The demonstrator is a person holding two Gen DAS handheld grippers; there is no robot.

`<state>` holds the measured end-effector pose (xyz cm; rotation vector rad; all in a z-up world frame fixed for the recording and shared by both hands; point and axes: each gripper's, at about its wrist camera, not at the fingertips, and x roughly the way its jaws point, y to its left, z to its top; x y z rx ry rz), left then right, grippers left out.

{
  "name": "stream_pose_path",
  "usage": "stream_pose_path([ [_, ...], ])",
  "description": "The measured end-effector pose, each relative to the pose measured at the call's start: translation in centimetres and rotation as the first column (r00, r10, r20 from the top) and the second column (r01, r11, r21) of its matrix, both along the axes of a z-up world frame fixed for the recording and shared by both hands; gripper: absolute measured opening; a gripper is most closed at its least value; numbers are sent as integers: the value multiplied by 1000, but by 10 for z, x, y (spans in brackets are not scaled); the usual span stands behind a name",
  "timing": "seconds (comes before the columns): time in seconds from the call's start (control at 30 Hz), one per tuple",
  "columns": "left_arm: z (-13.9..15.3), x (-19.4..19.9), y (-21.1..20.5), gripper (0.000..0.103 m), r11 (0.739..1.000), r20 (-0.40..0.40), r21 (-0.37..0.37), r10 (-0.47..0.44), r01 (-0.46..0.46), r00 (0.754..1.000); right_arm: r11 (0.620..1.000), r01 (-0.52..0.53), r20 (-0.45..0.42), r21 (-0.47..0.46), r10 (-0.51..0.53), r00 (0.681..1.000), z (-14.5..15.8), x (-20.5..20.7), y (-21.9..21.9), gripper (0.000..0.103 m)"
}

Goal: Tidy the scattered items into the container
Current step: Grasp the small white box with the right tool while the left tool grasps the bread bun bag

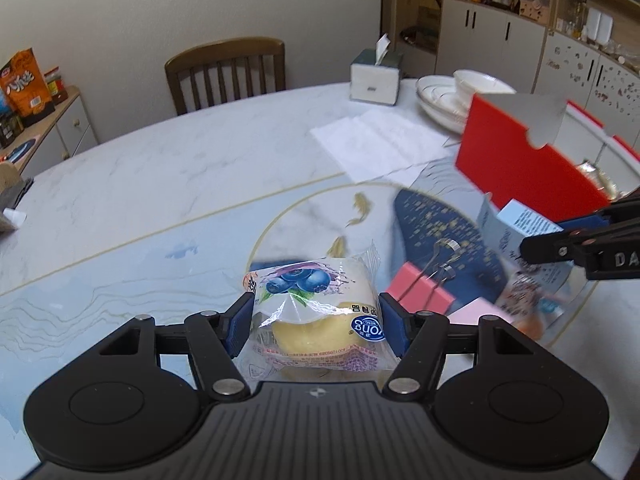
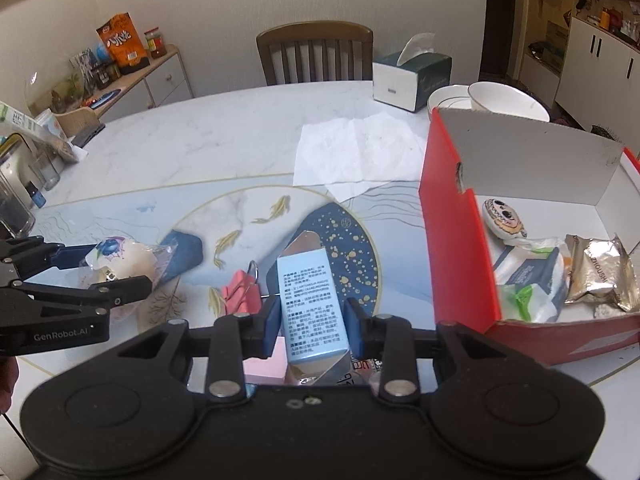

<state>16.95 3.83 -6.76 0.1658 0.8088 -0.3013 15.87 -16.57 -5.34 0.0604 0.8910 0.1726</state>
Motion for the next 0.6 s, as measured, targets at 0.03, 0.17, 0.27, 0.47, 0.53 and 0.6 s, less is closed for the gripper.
stream_pose_path([
  [0.03,3,-1,-3,65,1000,4,-5,-5,5,1000,1000,-1,1,2,0,1000,2,-1,-1,33],
  [0.17,16,-6,-16,65,999,22,-19,-31,32,999,1000,-6,4,9,6,1000,9,-5,-6,33],
  [0.27,25,-9,-26,65,998,31,-29,-48,49,998,1000,-14,-2,11,14,1000,14,-8,-9,33],
  [0.47,39,-15,-49,65,996,46,-41,-80,82,996,999,-23,13,45,22,1000,29,-16,-26,33],
  [0.53,43,-16,-58,65,995,55,-41,-90,92,994,998,-22,22,56,21,1000,34,-18,-34,33],
  [0.6,47,-17,-66,65,994,62,-43,-99,102,993,998,-24,28,64,22,999,39,-19,-43,33],
])
